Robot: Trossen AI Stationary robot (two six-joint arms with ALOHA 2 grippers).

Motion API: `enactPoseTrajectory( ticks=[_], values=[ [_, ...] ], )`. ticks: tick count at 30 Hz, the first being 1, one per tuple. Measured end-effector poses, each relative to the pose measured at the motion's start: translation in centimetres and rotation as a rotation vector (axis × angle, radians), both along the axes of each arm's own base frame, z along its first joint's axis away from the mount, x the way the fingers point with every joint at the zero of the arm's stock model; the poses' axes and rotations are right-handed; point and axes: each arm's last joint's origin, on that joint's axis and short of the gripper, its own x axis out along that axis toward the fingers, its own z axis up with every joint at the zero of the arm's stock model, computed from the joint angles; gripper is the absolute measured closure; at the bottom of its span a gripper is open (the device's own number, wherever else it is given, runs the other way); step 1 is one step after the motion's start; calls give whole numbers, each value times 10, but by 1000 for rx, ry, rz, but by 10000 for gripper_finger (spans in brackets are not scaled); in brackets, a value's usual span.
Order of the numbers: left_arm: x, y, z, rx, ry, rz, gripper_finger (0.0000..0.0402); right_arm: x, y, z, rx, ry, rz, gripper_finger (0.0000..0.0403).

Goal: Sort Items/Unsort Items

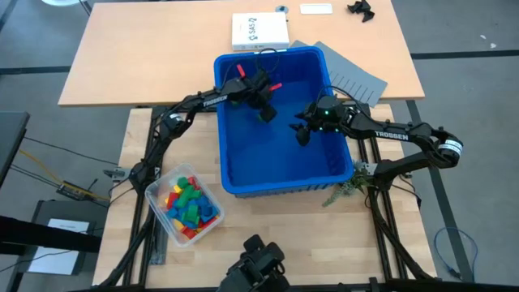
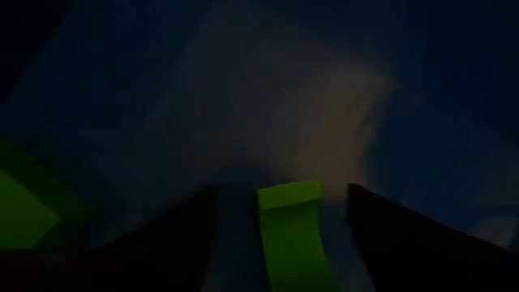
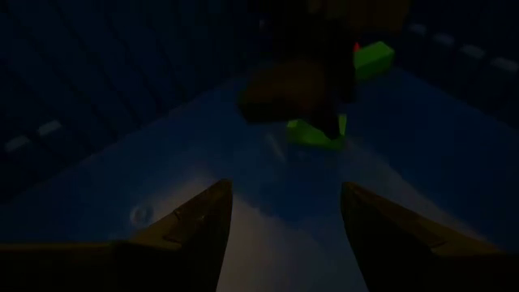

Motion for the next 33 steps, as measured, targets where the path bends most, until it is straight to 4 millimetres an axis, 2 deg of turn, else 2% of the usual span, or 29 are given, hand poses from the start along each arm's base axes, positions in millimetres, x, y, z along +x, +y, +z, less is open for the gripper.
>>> enactPoseTrajectory(
  ticks=[3,6,15,21,29,33],
  values=[
    [0,0,-6,-10,-12,-1,95,0,0,0,2,4,0,174],
    [-2,-2,-15,-33,-5,-13,82,0,0,0,2,4,0,174],
    [-9,7,-21,-75,-39,4,102,0,0,0,0,4,1,174],
    [-19,1,-24,-132,79,4,118,0,0,-1,2,6,1,174],
    [-15,-6,-20,-211,58,-42,119,0,0,-1,4,10,1,174],
    [-16,-13,-21,-186,134,-79,119,-1,1,-2,10,19,1,174]
  ],
)
